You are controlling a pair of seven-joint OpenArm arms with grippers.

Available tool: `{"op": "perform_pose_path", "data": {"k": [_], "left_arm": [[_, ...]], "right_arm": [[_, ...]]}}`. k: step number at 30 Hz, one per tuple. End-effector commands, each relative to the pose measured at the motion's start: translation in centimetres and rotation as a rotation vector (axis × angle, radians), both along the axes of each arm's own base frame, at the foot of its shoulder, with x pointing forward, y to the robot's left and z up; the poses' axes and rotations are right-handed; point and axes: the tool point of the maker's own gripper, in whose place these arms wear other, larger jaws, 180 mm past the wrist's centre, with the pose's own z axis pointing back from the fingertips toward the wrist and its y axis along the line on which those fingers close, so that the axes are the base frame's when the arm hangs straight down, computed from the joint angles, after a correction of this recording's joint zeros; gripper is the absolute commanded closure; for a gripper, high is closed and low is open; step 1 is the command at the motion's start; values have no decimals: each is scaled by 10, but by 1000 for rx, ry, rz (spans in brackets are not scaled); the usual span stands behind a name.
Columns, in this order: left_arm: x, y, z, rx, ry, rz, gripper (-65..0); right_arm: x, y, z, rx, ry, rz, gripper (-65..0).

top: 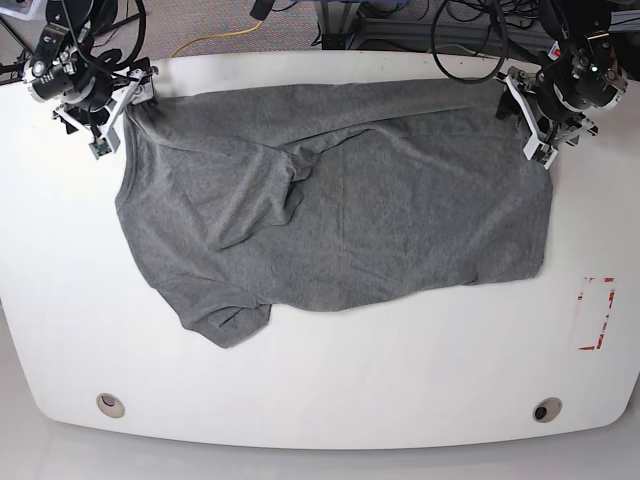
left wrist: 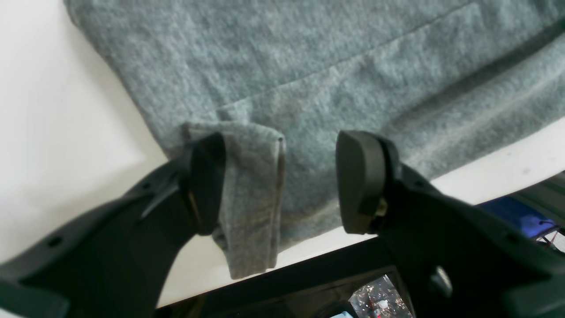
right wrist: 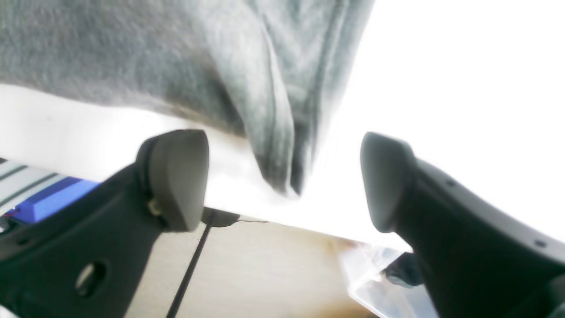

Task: Fold the T-shirt properly
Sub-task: 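Pull the sleeve with the right gripper toward the shirt's corner, then hold the shirt's corners with both grippers and pull them taut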

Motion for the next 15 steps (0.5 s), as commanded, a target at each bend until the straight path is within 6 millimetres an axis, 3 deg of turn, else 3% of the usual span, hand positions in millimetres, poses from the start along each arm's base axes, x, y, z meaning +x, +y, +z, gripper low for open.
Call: {"op": "perform_pose_path", "data": {"k": [1, 6, 9, 15], "left_arm": [[3, 2, 7, 9, -23, -10, -367], [-16, 2, -3, 8, 30, -9, -365], [-27, 1, -8, 5, 57, -8, -365], [-38, 5, -24, -20, 106, 16, -365]], "right_arm": [[7, -6, 3, -1, -20, -5, -488], [9, -8, -8, 28, -8, -26, -325], [13, -8, -7, 32, -18, -29, -262], [15, -8, -6, 31, -20, -27, -233]]}}
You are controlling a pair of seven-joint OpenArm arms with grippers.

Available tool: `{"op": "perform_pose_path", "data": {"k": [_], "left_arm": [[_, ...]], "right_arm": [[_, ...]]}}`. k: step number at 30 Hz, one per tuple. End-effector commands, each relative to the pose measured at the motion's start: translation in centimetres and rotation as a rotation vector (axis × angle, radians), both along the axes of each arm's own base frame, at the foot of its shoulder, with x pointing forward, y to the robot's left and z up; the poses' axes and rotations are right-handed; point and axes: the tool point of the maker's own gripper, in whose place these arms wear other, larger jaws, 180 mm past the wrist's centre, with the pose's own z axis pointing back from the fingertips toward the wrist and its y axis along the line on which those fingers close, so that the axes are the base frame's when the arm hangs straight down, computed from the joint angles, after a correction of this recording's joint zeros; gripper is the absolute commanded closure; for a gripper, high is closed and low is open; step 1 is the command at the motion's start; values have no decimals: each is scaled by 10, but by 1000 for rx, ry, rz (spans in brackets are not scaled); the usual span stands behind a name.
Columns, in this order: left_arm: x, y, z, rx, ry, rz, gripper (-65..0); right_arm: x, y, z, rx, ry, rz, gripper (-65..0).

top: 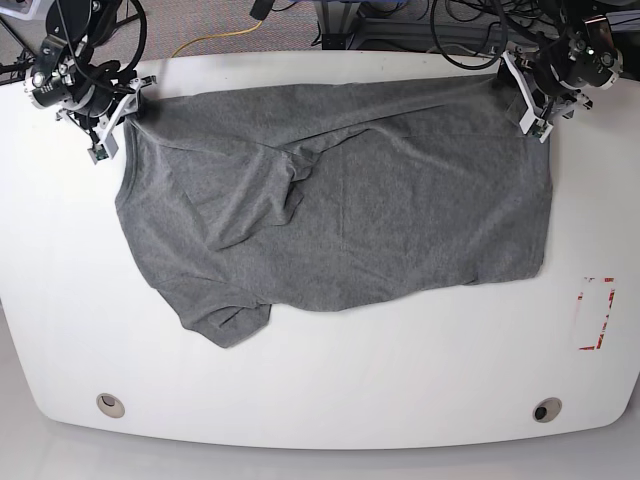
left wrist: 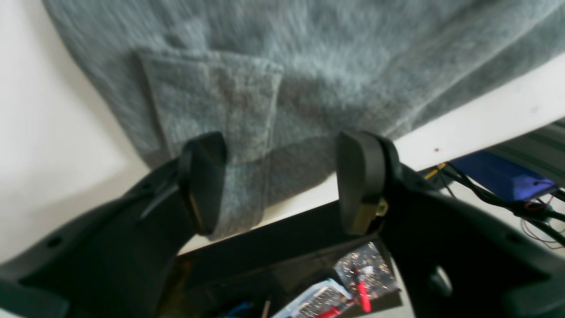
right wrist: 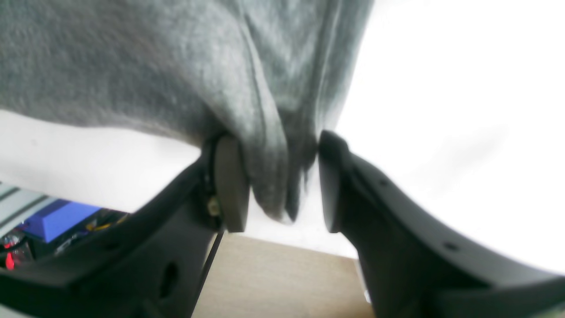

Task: Fold the T-shirt properly
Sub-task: 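Hold the shirt's corners with both grippers and pull them taut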

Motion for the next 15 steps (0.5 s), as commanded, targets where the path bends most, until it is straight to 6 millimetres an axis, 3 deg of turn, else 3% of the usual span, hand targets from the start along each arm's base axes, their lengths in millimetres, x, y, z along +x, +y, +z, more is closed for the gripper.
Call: {"op": "perform_pose_path", "data": {"k": [1, 8, 15], "left_arm": [[3, 3, -3, -17, -16, 9, -365], [16, 20, -10, 21, -23, 23, -365], [17, 24, -10, 39, -20, 22, -365]], "right_arm": [[7, -4, 9, -14, -34, 10, -233], [8, -6, 9, -18, -34, 11, -233], [8, -33, 8, -56, 5, 7, -219]]}}
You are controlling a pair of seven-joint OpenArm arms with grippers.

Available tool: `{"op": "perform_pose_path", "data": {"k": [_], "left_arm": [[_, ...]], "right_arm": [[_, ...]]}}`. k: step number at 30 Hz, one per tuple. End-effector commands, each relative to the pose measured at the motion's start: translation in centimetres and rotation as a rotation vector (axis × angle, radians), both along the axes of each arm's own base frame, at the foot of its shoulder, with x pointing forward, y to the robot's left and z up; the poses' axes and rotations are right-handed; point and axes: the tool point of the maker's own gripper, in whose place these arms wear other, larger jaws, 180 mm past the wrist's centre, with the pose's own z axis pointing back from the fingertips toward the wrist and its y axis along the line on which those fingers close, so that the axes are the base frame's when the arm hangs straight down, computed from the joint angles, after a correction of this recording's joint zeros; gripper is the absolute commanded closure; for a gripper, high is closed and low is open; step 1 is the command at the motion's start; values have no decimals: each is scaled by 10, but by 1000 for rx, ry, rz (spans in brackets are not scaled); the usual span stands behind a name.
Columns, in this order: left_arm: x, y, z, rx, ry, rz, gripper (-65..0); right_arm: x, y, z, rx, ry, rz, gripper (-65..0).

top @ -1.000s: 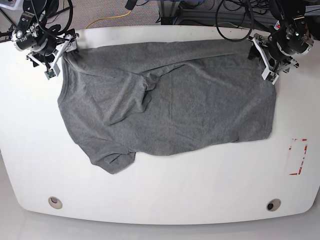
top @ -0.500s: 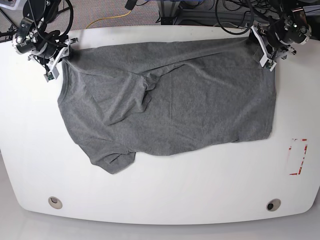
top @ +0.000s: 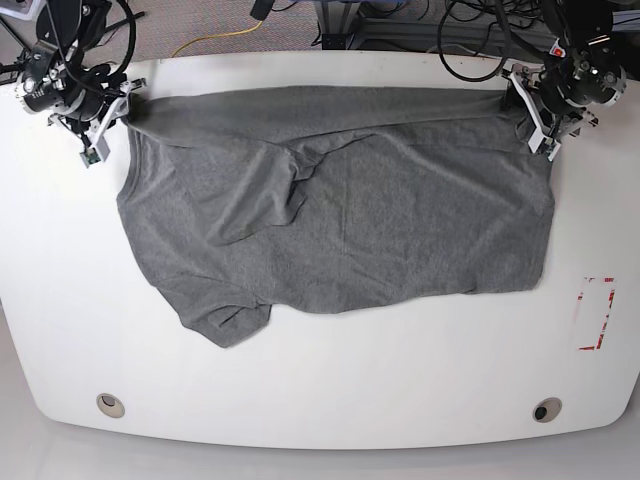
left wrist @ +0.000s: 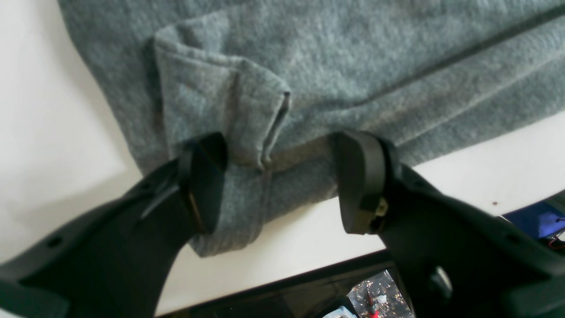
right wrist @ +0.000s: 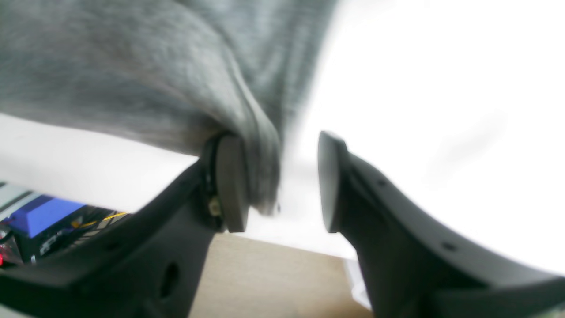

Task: Fold the T-shirt properly
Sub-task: 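Hold the shirt's corners with both grippers and pull them taut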

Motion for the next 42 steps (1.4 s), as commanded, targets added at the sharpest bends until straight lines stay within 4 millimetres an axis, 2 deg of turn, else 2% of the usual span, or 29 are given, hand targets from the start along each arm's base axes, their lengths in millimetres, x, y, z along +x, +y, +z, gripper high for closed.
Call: {"op": "perform_pose_path", "data": {"k": [1, 4, 7, 9, 15, 17, 25, 28, 31, 34, 37, 42], "left_arm": [[-3, 6, 1, 28, 16, -4, -365], [-5, 7, 0, 29, 21, -5, -365], [-5, 7, 0, 29, 21, -5, -365], [-5, 7, 0, 29, 21, -5, -365], [-2, 5, 3, 24, 7, -7, -365], [4, 6, 12, 37, -21, -10, -365], [19, 2, 49, 53, -168, 54, -367], [22, 0, 52, 49, -184, 63, -367], [28, 7, 57, 57, -206, 87, -367], [28, 14, 57, 62, -208, 110, -367], [37, 17, 59, 60, -224, 123, -367], [42, 21, 45, 64, -189, 138, -368]], "right_arm": [[5, -20, 5, -35, -1, -6, -197], [6, -29, 4, -55, 25, 19, -143], [10, -36, 10, -89, 37, 62, -160], [13, -39, 14, -107, 35, 81, -211], [12, -43, 16, -120, 41, 86, -431], [12, -42, 15, -116, 41, 85, -471], [9, -28, 6, -74, 41, 72, -471], [9, -27, 6, -71, 41, 71, -471], [8, -20, 2, -51, 39, 66, -471], [8, -19, 1, -47, 39, 64, -471], [8, -18, 1, -45, 39, 64, -471], [8, -18, 1, -45, 39, 64, -471]]}}
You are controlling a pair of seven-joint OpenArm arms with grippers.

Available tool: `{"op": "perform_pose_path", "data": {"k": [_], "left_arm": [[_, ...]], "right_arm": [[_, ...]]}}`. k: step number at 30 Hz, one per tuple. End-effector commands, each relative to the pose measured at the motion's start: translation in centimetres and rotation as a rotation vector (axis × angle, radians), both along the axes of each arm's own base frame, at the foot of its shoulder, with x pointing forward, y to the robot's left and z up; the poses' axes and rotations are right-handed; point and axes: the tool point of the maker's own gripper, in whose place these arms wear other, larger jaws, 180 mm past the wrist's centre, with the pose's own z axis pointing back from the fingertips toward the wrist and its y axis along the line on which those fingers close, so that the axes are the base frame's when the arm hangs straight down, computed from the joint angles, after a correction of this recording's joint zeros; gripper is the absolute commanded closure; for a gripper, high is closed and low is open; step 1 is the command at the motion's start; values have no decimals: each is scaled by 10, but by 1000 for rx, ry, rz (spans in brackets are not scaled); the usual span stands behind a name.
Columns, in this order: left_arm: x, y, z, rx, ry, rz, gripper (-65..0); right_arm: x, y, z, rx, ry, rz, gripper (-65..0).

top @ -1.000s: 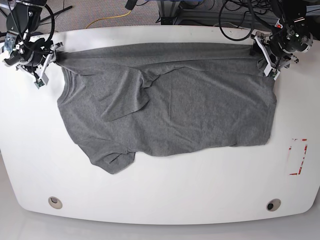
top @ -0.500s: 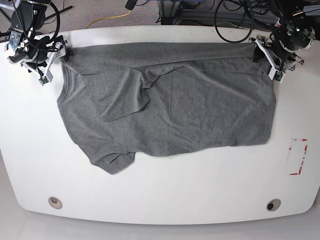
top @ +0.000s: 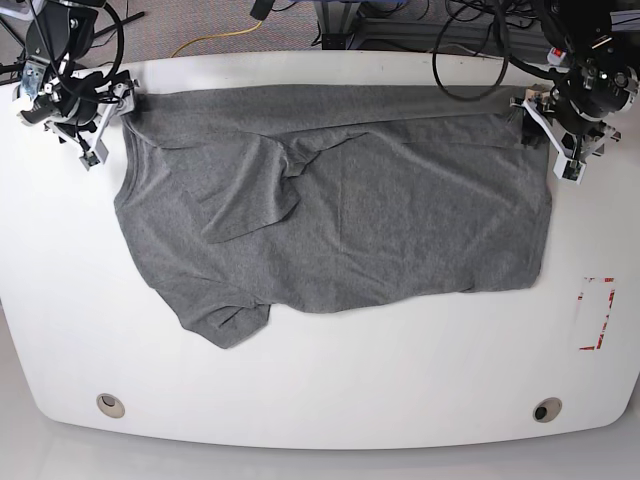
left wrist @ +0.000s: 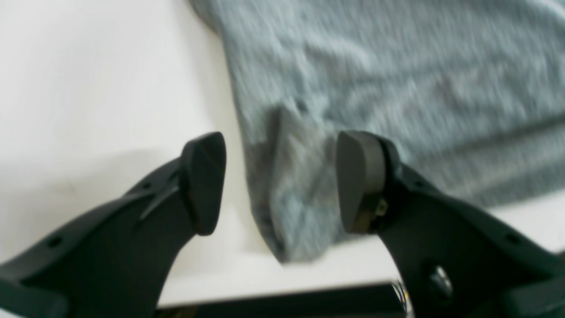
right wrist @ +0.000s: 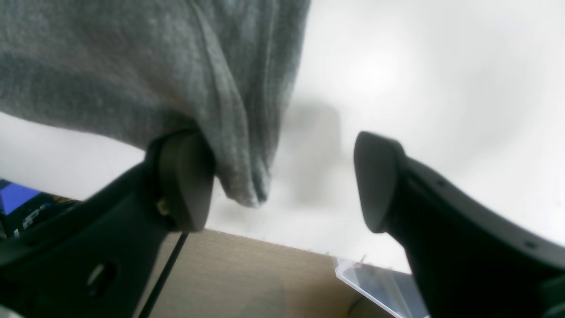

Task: Fold the T-shirt properly
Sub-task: 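Hold the shirt's corners with both grippers and pull them taut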

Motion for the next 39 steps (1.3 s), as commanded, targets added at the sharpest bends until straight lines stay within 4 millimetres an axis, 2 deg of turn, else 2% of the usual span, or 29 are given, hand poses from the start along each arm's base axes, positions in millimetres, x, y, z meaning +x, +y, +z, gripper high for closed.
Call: {"op": "perform_pose_path", "data": {"k": [1, 6, 11, 13, 19, 25, 39], "left_arm": [[4, -1, -4, -5, 7, -13, -368], [4, -13, -20, -44, 47, -40, -368], [-1, -28, -23, -46, 77, -92, -368], [-8, -28, -24, -29, 113, -98, -367], [-11, -26, -21, -1, 128, -103, -367], [-15, -10, -25, 97, 177, -94, -367], [-1, -10, -21, 160, 175, -117, -360]], "right_arm": [[8, -7, 10, -20, -28, 5, -471], [8, -7, 10, -20, -31, 5, -471], [11, -7, 11, -19, -37, 5, -471], [10, -4, 9, -11, -36, 2, -471], [9, 0, 7, 1, -36, -2, -471], [9, 0, 7, 1, -36, -2, -471], [14, 0, 9, 2, -46, -4, -471]]}}
